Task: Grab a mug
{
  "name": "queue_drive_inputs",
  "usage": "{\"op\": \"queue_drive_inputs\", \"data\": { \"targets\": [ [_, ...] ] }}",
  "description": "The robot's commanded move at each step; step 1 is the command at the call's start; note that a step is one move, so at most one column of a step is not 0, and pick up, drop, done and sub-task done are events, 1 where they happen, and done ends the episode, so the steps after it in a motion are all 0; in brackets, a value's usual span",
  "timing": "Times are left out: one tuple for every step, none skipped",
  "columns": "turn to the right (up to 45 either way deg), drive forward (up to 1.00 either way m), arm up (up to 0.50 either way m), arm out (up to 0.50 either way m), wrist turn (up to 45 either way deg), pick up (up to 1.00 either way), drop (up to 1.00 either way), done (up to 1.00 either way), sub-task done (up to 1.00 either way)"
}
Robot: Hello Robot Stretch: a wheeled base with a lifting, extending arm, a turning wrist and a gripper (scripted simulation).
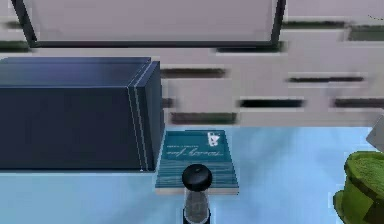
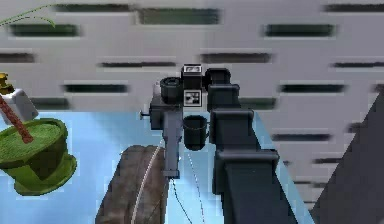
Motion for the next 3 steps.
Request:
{"op": "queue_drive_inputs", "data": {
  "targets": [
    [0.0, 0.00, 0.00, 0.00, 45.0, 0.00, 0.00, 0.00, 0.00],
    [0.0, 0.00, 0.00, 0.00, 45.0, 0.00, 0.00, 0.00, 0.00],
    [0.0, 0.00, 0.00, 0.00, 45.0, 0.00, 0.00, 0.00, 0.00]
  ]
}}
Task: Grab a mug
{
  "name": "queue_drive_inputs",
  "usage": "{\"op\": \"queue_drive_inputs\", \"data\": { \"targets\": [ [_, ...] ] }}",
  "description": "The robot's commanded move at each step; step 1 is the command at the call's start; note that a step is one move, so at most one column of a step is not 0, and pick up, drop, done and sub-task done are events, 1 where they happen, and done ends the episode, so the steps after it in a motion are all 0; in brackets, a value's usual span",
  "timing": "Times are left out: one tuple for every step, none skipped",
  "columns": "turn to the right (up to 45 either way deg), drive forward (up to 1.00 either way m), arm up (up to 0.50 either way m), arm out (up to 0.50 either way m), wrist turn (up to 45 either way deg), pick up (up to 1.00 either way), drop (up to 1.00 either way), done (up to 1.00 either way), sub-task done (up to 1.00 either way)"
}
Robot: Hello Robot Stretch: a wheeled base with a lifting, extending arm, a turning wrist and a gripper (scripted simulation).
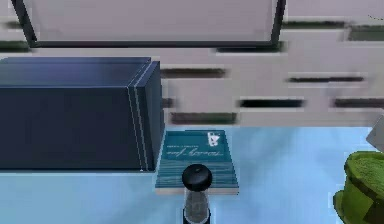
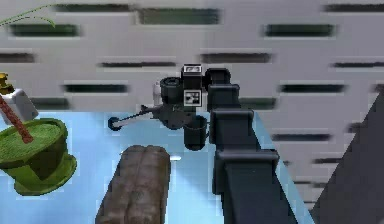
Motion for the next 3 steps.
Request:
{"op": "queue_drive_inputs", "data": {
  "targets": [
    [0.0, 0.00, 0.00, 0.00, 45.0, 0.00, 0.00, 0.00, 0.00],
    [0.0, 0.00, 0.00, 0.00, 9.0, 0.00, 0.00, 0.00, 0.00],
    [0.0, 0.00, -0.16, 0.00, 0.0, 0.00, 0.00, 0.00, 0.00]
  ]
}}
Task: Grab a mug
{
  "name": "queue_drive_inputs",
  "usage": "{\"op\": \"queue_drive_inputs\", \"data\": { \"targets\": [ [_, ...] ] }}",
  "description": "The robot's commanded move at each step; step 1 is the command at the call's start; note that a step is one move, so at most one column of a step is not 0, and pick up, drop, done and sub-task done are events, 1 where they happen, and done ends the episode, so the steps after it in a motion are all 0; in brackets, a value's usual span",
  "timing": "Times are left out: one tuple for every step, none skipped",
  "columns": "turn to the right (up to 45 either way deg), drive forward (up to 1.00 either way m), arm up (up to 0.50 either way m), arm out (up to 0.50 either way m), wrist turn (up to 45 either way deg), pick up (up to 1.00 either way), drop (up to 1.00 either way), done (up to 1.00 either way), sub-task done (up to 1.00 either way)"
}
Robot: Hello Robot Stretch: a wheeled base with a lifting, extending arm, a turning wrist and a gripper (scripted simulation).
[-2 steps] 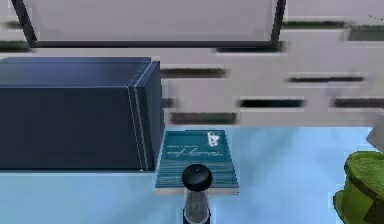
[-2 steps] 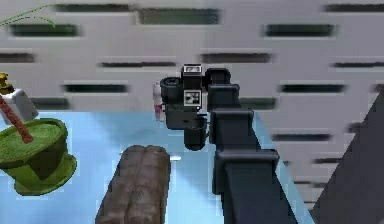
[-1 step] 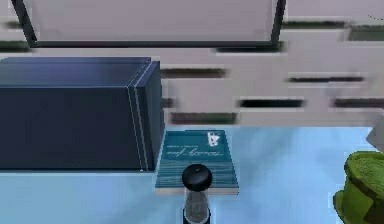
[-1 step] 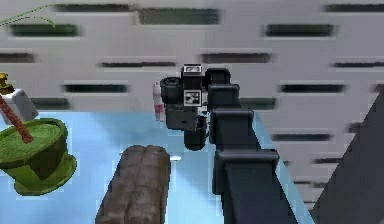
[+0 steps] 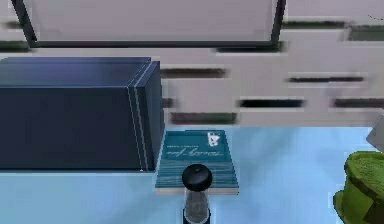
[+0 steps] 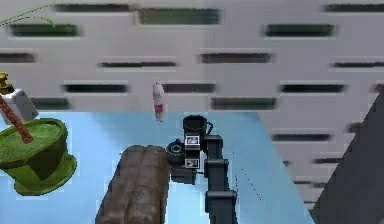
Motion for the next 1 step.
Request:
{"op": "queue_drive_inputs", "data": {
  "targets": [
    [0.0, 0.00, 0.00, 0.00, 0.0, 1.00, 0.00, 0.00, 0.00]
  ]
}}
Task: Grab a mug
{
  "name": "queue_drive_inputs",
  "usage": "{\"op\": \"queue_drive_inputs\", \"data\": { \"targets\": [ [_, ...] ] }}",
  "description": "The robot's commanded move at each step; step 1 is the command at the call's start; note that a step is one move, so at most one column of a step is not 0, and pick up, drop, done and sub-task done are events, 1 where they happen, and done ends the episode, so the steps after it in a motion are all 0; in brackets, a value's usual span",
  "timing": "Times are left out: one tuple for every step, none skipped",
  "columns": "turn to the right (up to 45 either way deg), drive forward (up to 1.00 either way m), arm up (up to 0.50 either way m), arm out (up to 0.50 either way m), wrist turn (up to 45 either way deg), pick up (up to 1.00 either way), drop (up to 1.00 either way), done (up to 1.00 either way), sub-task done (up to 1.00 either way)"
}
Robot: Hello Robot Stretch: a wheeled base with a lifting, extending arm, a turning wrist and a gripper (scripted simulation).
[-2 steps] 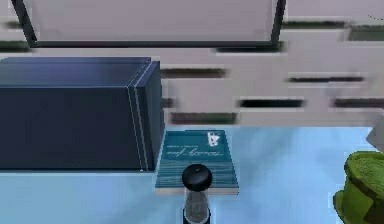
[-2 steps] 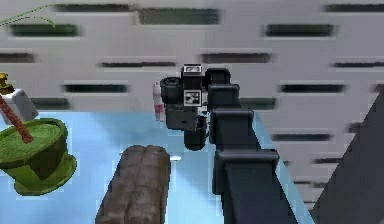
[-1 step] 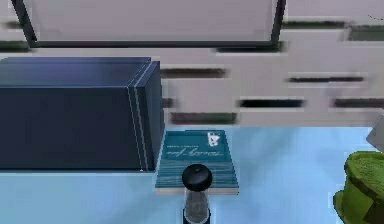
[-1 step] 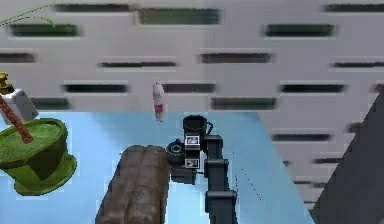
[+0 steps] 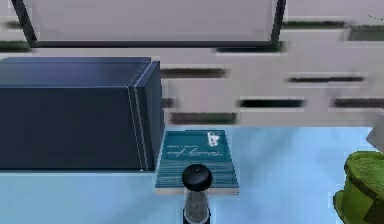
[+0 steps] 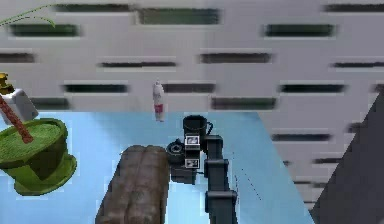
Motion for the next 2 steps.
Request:
{"op": "queue_drive_inputs", "data": {
  "targets": [
    [0.0, 0.00, 0.10, 0.00, 0.0, 0.00, 0.00, 0.00, 0.00],
    [0.0, 0.00, 0.00, 0.00, 0.0, 0.00, 0.00, 1.00, 0.00]
  ]
}}
